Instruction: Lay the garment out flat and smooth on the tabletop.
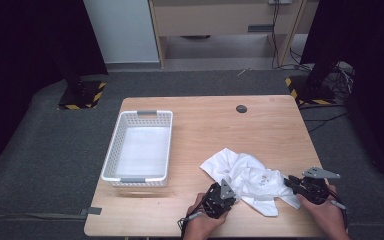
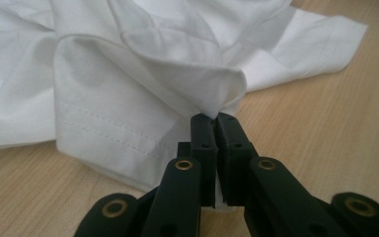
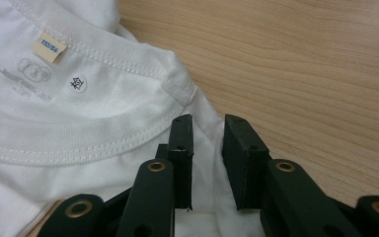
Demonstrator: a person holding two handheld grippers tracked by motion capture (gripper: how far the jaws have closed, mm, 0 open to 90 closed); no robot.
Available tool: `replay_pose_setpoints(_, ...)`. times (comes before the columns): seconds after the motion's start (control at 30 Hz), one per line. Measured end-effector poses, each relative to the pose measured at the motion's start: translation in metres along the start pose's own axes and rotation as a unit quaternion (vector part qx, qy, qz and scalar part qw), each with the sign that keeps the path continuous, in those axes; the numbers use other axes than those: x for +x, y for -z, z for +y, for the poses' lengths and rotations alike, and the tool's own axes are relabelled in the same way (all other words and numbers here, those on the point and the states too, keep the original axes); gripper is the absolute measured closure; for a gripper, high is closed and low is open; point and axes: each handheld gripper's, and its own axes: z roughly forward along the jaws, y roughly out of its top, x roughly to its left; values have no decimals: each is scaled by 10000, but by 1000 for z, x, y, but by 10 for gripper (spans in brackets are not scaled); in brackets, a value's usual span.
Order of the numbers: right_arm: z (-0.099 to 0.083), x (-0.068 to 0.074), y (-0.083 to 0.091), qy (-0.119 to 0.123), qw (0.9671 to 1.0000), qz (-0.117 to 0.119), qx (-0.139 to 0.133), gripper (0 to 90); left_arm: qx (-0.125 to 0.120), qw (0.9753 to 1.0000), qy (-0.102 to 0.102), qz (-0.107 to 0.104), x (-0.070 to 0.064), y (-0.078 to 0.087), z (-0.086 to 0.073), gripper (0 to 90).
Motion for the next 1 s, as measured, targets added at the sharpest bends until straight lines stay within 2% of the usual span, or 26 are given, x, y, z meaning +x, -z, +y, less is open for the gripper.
replay_pose_setpoints(0.17,-1,-3,1,4,10000,-4,67,838,-291,9995,17,-91,0,23,9,879)
replay_pose_setpoints(0.27,-1,-4,1,-23,10000,-7,89,864,-507,9986,117,-101,4,39,12,879)
replay_pose_setpoints(0.37,-1,-5,2,-7,9999,-22,103,875,-659,9975,239,-7,13,50,14,880)
replay_pose_setpoints(0.5,-1,-8,3,-29,9999,-71,127,878,-847,9944,613,153,34,56,13,880)
replay_pose_setpoints(0.6,-2,-11,5,-34,9998,-104,135,879,-877,9930,727,316,47,56,14,881)
replay_pose_setpoints(0.73,-4,-17,7,-106,9997,-160,135,880,-758,9935,687,507,55,48,13,881)
replay_pose_setpoints(0.83,-5,-20,9,-164,9996,-195,135,880,-681,9937,700,542,58,45,10,882)
replay_pose_setpoints(1.0,-7,-22,10,-201,9995,-222,125,880,-661,9934,729,584,60,49,5,882)
